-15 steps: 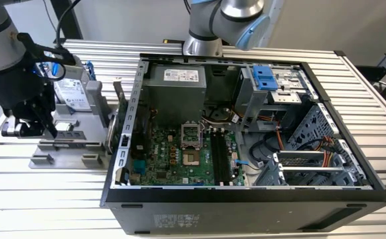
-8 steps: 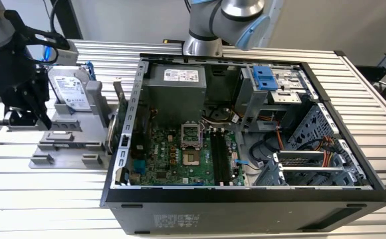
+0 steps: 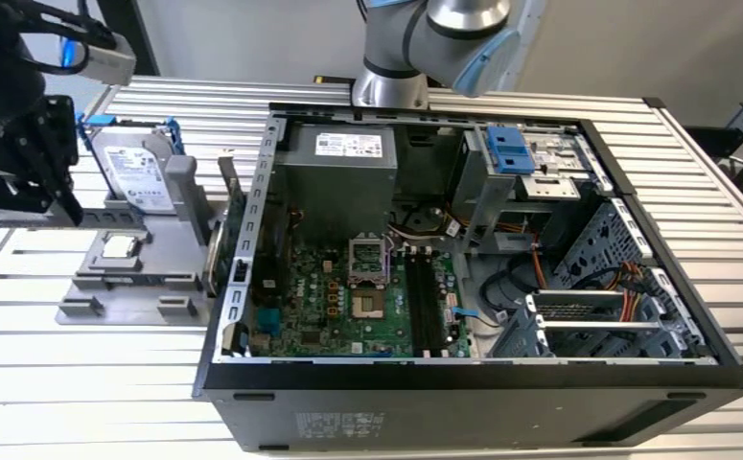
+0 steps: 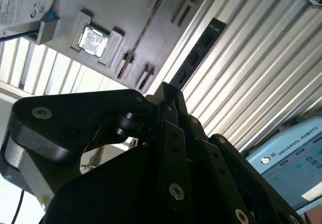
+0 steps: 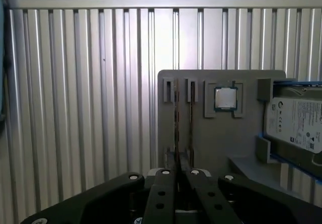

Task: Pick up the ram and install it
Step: 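Pick up the ram and move it above insertion slot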

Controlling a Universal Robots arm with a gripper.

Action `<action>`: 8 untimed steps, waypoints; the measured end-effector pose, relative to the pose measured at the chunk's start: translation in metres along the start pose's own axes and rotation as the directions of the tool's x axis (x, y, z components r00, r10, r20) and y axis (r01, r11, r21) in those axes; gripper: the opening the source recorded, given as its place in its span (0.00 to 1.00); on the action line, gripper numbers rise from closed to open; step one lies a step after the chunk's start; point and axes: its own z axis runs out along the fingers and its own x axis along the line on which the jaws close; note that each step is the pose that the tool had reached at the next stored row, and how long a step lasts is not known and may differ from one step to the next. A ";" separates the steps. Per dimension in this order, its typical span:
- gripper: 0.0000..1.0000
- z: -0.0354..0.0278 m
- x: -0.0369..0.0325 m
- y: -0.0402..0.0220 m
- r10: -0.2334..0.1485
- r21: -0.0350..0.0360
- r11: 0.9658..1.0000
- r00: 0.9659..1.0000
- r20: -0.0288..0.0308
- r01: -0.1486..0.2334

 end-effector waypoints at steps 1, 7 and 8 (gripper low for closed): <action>0.00 -0.0047 0.0000 0.0000 0.000 0.000 1.000 1.000 0.000 0.000; 0.00 -0.0318 -0.0004 0.0004 0.000 0.000 1.000 1.000 0.000 0.000; 0.00 -0.0365 -0.0004 0.0005 0.000 0.000 1.000 1.000 0.000 0.000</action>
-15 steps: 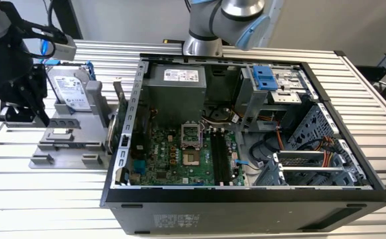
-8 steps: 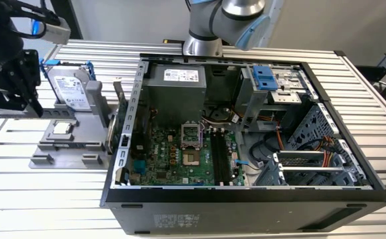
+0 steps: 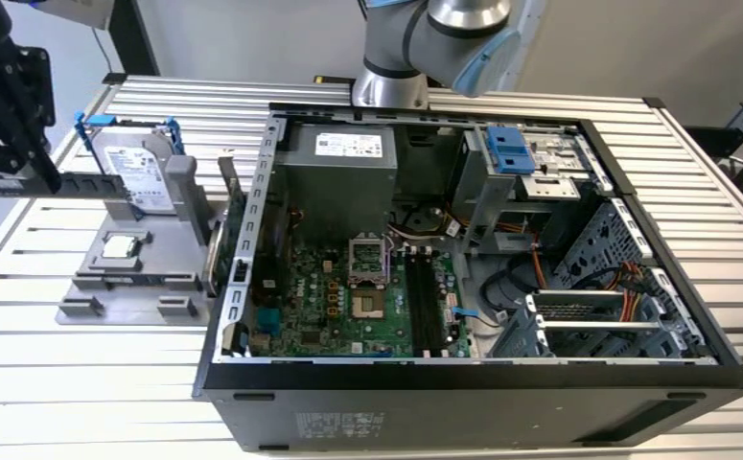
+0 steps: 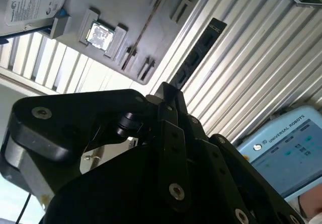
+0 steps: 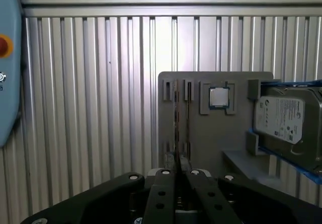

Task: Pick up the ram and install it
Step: 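Pick up the ram and move it above insertion slot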

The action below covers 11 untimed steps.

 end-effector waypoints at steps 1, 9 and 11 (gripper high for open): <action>0.00 -0.0045 0.0000 0.0001 0.000 0.000 1.000 1.000 0.000 0.000; 0.00 -0.0092 -0.0001 -0.0032 0.000 0.000 1.000 1.000 0.000 0.000; 0.00 -0.0093 -0.0003 -0.0115 0.000 -0.002 1.000 1.000 0.000 0.000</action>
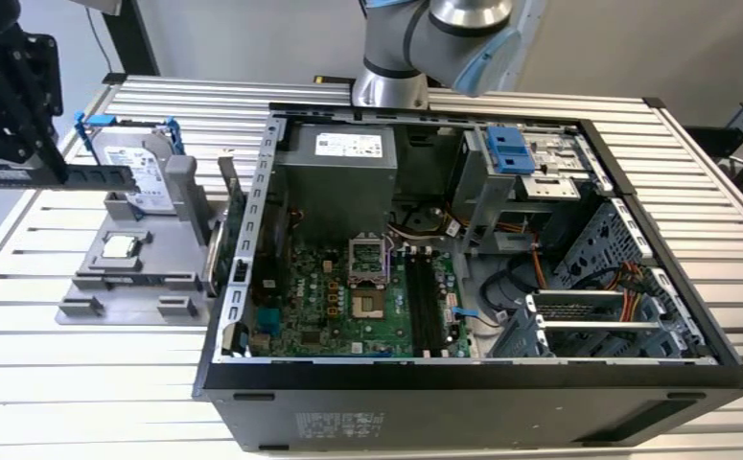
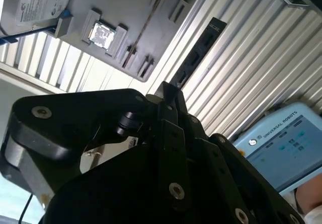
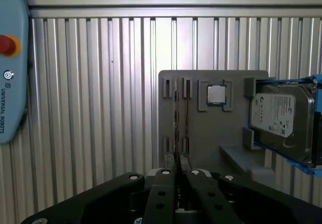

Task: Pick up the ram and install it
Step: 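Pick up the ram and move it above insertion slot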

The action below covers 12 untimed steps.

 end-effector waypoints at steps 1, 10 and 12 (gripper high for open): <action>0.00 0.0000 -0.0001 -0.0045 0.000 -0.001 1.000 1.000 0.000 0.000; 0.00 -0.0006 -0.0009 -0.0456 0.000 -0.009 1.000 1.000 0.000 0.000; 0.00 -0.0008 -0.0010 -0.0542 0.000 -0.011 1.000 1.000 0.000 0.000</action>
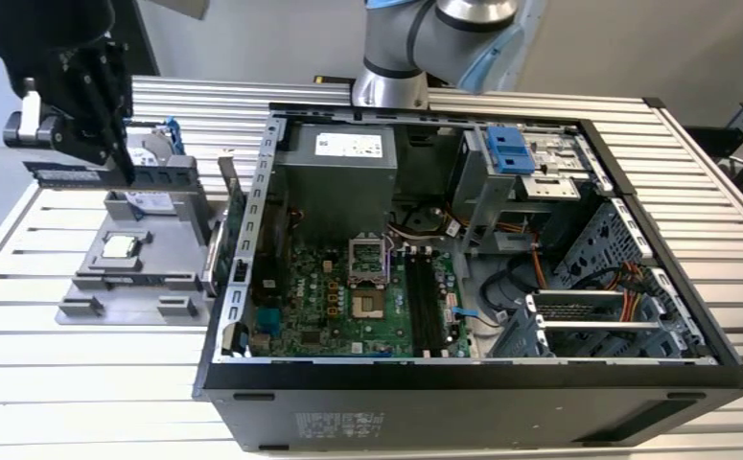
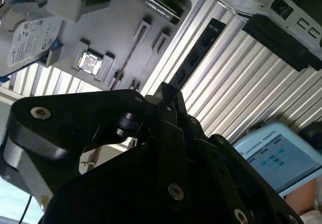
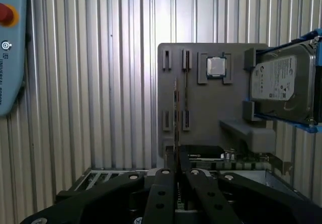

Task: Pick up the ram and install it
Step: 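Pick up the ram and move it above insertion slot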

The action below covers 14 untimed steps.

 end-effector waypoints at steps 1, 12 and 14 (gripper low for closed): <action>0.00 -0.0001 -0.0001 -0.0050 0.000 -0.001 1.000 1.000 0.000 0.000; 0.00 -0.0014 -0.0010 -0.0550 0.000 -0.008 1.000 1.000 0.000 0.000; 0.00 -0.0016 -0.0012 -0.0640 0.000 -0.009 1.000 1.000 0.000 0.000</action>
